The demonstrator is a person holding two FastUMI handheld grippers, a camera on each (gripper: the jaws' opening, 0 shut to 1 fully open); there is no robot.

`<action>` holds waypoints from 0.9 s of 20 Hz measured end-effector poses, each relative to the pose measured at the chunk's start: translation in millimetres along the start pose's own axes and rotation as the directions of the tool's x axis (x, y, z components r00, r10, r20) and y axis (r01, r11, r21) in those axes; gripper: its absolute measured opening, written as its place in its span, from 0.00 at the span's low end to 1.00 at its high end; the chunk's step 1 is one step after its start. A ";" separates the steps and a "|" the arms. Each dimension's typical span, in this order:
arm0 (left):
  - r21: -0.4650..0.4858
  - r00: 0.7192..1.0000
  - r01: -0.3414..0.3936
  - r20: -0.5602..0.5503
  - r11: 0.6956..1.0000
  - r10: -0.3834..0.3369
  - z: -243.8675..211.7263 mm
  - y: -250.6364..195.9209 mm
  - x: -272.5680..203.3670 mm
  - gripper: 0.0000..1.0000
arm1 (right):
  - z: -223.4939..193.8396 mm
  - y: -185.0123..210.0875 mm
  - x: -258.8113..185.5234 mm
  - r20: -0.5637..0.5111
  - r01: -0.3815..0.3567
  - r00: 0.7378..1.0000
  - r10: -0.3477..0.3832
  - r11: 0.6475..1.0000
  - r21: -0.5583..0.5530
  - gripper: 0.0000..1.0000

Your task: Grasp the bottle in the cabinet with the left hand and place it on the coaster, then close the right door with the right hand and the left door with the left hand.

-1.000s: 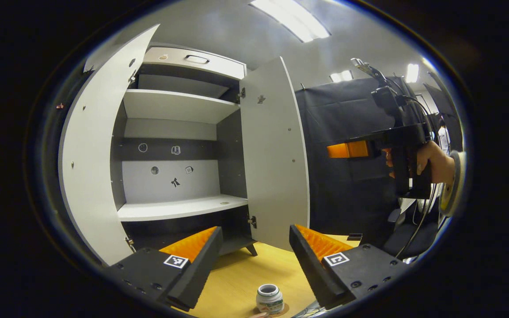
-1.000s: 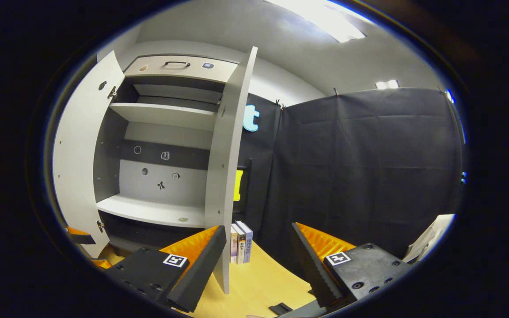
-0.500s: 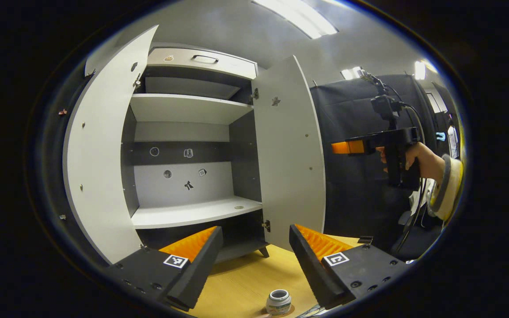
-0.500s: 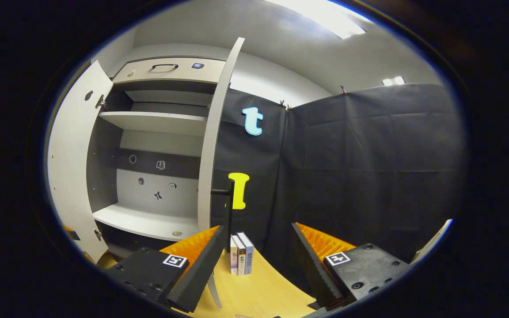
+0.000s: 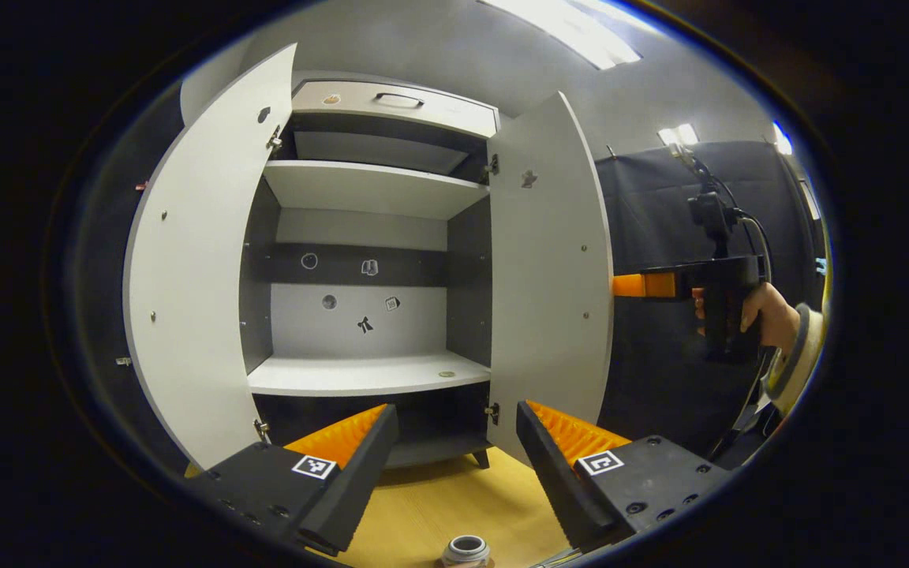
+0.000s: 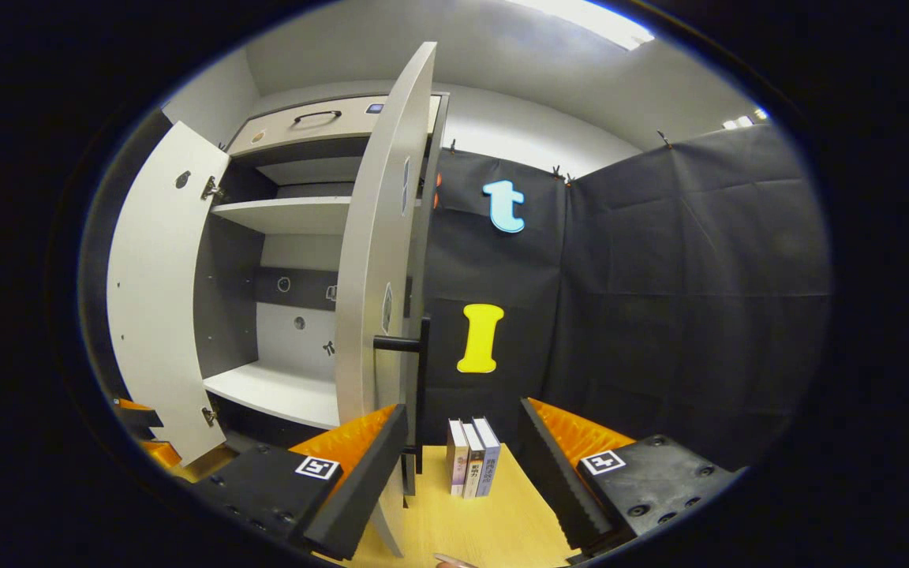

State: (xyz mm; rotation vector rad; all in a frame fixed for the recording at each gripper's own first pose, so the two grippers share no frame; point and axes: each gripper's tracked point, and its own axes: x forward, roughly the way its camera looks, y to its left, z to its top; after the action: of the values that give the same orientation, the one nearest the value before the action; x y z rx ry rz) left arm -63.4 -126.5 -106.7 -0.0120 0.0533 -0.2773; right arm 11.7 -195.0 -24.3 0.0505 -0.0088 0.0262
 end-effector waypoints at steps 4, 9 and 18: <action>-0.022 0.999 -0.051 -0.007 0.998 0.051 -1.4 7.2 3.0 0.96 | -1.0 20.2 3.9 -0.004 -0.076 0.997 0.077 0.996 0.051 0.95; 0.017 0.995 -0.100 -0.017 0.995 0.101 -1.7 20.6 -0.5 0.95 | -3.3 56.7 8.8 -0.009 -0.180 0.983 0.182 0.977 0.112 0.95; 0.044 0.979 -0.203 -0.021 0.978 0.204 0.8 63.3 -24.5 0.95 | -5.0 105.9 33.4 -0.010 -0.230 0.973 0.233 0.966 0.119 0.95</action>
State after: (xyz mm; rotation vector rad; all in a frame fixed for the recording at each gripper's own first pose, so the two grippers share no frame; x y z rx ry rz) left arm -69.5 -59.0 -105.9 0.0381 0.0735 -0.0731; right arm 42.4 -88.1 -23.6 0.1668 0.0106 0.2612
